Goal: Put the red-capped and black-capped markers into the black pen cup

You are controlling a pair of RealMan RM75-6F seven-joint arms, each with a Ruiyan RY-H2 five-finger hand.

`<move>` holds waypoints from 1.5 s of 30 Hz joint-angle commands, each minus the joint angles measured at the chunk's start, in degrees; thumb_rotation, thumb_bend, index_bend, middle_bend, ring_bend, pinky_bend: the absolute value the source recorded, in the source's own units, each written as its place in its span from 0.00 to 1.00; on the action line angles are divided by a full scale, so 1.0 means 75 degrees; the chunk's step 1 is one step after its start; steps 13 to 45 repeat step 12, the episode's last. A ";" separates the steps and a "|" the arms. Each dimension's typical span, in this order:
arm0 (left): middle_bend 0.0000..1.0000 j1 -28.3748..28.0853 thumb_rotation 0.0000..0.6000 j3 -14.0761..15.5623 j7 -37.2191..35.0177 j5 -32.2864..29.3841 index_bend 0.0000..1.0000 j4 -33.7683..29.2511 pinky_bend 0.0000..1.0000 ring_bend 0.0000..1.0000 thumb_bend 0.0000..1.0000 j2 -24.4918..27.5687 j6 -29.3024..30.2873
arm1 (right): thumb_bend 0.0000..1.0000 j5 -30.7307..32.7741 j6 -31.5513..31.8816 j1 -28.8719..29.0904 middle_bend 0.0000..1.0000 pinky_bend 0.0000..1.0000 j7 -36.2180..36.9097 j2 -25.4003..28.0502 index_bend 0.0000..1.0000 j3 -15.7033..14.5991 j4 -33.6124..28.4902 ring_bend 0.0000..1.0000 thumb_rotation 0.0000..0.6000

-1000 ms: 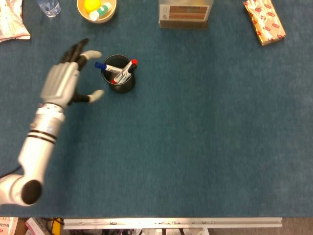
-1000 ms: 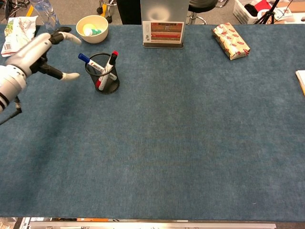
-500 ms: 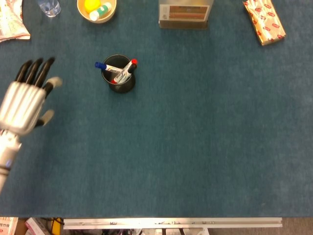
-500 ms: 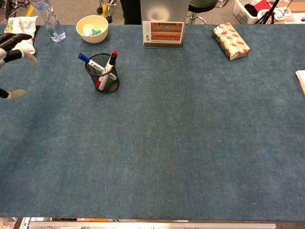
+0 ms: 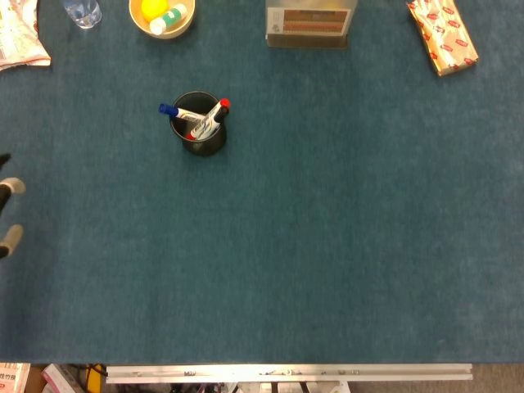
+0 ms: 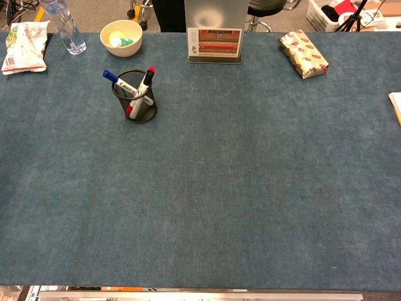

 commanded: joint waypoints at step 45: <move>0.19 0.0213 1.00 -0.0360 -0.0424 -0.0244 0.38 -0.0046 0.12 0.04 0.19 0.0022 -0.0054 | 0.00 0.0194 -0.0383 0.0122 0.27 0.41 0.0050 0.0022 0.27 -0.0011 0.0035 0.17 1.00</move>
